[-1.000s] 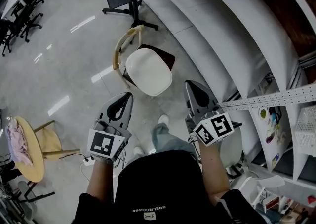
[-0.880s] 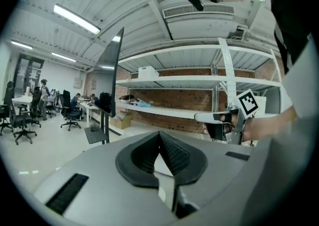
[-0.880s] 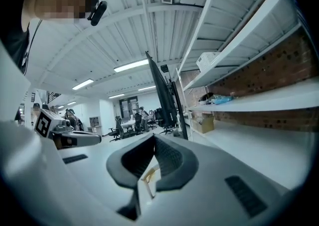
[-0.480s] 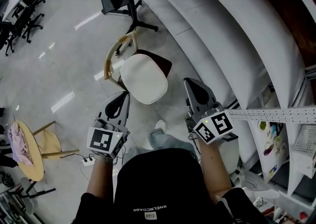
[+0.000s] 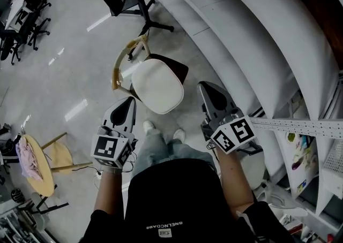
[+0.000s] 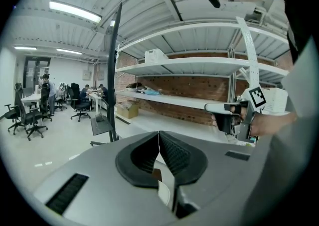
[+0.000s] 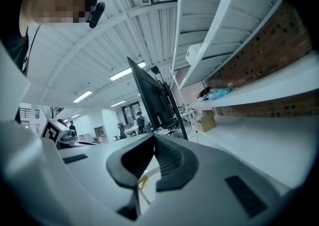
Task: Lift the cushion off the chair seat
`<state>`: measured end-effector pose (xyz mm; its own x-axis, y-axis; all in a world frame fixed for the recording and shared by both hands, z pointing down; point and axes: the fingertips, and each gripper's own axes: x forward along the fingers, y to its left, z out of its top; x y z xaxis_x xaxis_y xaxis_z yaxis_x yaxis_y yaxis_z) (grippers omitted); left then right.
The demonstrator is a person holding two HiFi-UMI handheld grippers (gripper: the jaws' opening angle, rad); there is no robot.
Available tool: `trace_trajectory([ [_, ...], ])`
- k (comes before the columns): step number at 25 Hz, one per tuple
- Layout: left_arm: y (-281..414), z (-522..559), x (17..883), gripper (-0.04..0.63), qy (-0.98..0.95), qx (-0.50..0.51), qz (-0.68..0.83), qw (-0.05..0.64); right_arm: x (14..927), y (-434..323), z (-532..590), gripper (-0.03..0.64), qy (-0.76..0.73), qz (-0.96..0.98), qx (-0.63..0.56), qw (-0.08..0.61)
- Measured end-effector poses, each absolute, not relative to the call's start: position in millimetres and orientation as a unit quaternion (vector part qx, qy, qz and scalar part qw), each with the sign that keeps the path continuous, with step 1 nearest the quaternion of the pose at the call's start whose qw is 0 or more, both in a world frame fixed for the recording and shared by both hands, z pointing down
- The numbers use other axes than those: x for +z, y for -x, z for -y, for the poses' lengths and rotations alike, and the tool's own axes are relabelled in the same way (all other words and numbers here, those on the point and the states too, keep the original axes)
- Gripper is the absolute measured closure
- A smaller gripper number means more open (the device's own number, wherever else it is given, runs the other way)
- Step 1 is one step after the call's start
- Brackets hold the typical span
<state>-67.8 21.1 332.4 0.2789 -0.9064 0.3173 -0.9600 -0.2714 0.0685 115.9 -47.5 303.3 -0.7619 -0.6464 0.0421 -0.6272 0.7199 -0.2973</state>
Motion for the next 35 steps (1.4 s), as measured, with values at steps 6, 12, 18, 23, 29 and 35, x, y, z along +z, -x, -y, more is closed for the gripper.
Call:
trace_trajectory([
  [6, 79, -8, 353, 0.583, -0.782, 0.098, 0.591, 0.171, 311, -115, 56, 0.607, 0.35, -0.924, -0.154, 0.022],
  [12, 92, 15, 379, 0.583, -0.782, 0.11, 0.583, 0.188, 324, -104, 68, 0.607, 0.361, -0.918, -0.165, 0.008],
  [18, 111, 38, 416, 0.581, -0.775, 0.118, 0.575, 0.233, 337, -90, 81, 0.607, 0.371, -0.912, -0.175, -0.011],
  [23, 122, 56, 439, 0.581, -0.774, 0.132, 0.564, 0.255, 361, -83, 96, 0.607, 0.386, -0.901, -0.194, -0.034],
  [29, 129, 75, 452, 0.573, -0.784, 0.151, 0.541, 0.266, 416, -92, 113, 0.606, 0.42, -0.874, -0.232, -0.071],
  [35, 131, 89, 463, 0.513, -0.791, 0.17, 0.518, 0.277, 477, -117, 124, 0.606, 0.461, -0.838, -0.276, -0.101],
])
